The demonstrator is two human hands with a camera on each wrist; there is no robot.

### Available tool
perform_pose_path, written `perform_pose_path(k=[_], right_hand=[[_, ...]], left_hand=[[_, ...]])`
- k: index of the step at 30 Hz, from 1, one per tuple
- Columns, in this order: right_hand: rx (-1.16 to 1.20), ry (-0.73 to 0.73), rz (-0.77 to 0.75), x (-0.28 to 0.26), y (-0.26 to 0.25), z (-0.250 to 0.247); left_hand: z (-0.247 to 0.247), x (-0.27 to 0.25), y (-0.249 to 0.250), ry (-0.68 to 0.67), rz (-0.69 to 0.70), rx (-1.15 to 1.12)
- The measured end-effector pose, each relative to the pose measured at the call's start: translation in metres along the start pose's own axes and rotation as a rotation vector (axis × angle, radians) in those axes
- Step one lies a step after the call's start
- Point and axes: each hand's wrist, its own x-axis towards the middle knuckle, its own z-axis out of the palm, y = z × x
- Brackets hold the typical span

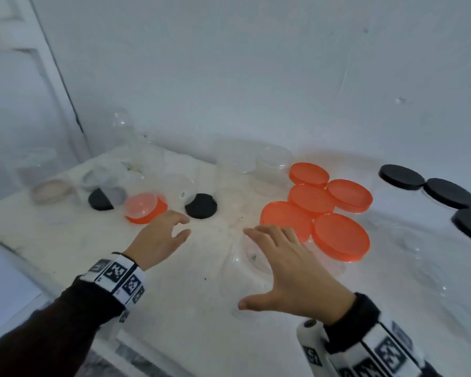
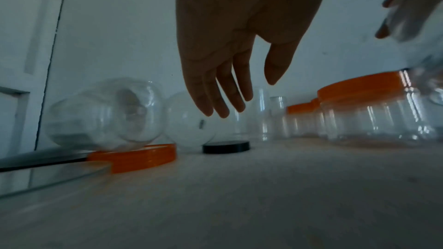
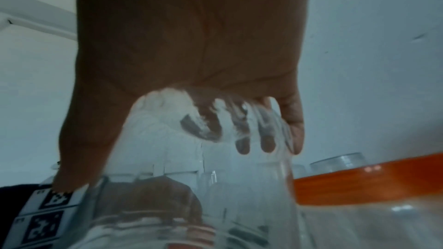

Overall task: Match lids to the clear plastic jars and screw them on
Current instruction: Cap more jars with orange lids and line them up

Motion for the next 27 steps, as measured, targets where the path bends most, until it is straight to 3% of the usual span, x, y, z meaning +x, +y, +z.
perform_pose_path(k=[12,19,27], right_hand=[[-0.040,0.019,0.163,0.073,-0.046,0.036],[-0.077,0.019,0.271,0.077,-0.049,0.042],[-0.100,-0.001,0.334,0.080,-0.043,0.047]], left_hand=[[-0.021,0.025,-0.042,-0.452,-0.019,0.352],[-0.014,0.033,-0.053,-0.557,-0.050,0.393],[-0.018,0.029,-0.053,-0.603,0.030,0.368]])
